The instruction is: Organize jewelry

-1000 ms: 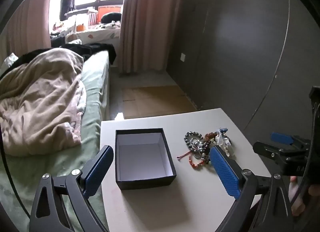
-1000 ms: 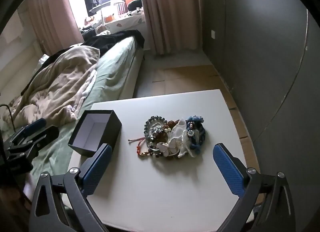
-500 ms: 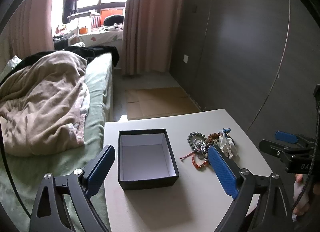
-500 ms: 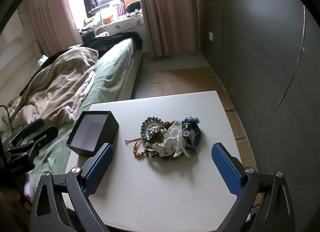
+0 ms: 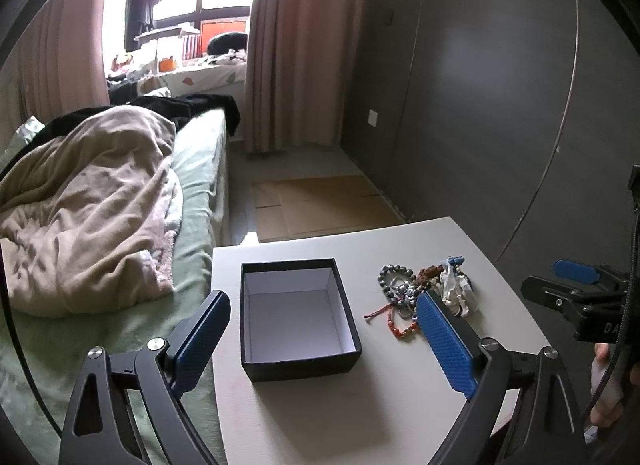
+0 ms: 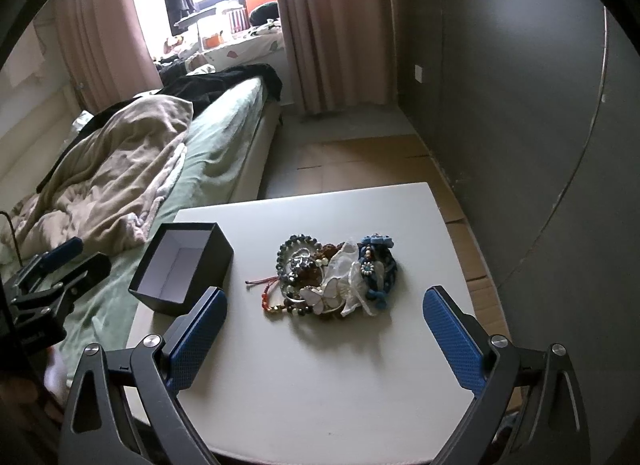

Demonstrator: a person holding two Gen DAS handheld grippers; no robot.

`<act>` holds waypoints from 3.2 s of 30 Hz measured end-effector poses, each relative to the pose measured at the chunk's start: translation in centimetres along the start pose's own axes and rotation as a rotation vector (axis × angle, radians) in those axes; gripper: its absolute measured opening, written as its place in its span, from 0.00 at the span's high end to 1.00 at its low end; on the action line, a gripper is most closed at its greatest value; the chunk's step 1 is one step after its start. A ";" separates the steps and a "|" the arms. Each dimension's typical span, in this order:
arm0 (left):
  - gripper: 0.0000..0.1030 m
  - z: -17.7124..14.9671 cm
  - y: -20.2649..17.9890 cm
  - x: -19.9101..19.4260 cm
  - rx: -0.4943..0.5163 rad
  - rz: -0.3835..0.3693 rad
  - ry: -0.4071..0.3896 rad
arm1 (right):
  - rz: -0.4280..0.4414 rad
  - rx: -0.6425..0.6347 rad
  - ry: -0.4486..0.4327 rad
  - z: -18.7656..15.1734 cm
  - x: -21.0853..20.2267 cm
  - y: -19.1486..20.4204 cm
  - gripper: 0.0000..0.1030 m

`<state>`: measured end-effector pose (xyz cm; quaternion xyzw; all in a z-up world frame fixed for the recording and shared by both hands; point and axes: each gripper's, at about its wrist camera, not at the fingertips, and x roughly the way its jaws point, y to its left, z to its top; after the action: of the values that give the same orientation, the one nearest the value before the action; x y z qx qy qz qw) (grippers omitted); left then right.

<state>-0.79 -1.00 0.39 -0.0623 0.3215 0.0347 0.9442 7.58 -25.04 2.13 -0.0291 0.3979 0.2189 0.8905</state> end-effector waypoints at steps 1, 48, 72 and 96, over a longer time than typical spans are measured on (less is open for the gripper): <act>0.08 0.0 0.1 0.0 0.000 0.000 -0.001 | 0.000 0.000 0.000 0.0 0.0 0.0 0.04; 0.08 0.6 -1.0 0.5 0.018 0.000 -0.014 | 0.020 0.039 -0.036 0.4 -0.8 -1.1 0.04; 0.18 0.3 -9.3 8.3 0.120 -0.097 0.131 | -0.023 0.247 0.099 1.6 2.5 -9.1 0.12; 0.57 -1.2 -12.5 15.5 0.109 -0.245 0.303 | -0.022 0.414 0.172 1.9 5.8 -13.0 0.23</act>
<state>12.04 -13.14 -8.81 -0.0542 0.4513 -0.1080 0.8841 17.63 -34.24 -2.33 0.1314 0.5083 0.1196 0.8427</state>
